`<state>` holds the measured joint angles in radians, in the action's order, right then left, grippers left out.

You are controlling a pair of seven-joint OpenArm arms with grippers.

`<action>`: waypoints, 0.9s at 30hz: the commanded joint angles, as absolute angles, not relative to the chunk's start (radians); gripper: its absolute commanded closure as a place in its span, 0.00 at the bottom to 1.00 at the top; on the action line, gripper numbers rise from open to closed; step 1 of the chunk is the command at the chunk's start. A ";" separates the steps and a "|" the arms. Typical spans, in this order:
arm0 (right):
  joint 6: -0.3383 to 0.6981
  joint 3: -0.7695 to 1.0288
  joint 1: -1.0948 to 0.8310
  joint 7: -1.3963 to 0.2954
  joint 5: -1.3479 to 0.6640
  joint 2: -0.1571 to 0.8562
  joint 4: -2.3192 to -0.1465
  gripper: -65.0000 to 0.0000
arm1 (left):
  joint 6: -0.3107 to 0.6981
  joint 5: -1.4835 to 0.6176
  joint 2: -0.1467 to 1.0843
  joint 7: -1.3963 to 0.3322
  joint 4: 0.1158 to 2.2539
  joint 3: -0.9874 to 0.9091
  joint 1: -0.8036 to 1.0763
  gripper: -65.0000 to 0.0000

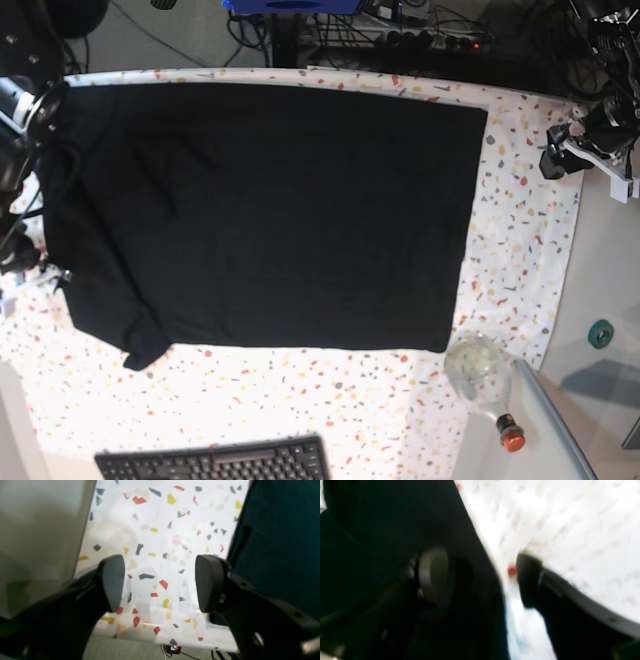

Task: Layout the t-shirt on the table in an organized manner, then fold the t-shirt properly
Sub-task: 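Move both grippers to the t-shirt's side edges and pinch them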

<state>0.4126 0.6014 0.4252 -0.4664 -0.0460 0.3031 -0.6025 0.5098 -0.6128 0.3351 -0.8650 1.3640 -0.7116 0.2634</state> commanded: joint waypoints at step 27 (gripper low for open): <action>0.331 0.533 0.349 -0.529 -0.062 0.255 -0.951 1.00 | 0.512 -0.444 0.348 -0.849 1.082 -0.447 -0.205 0.34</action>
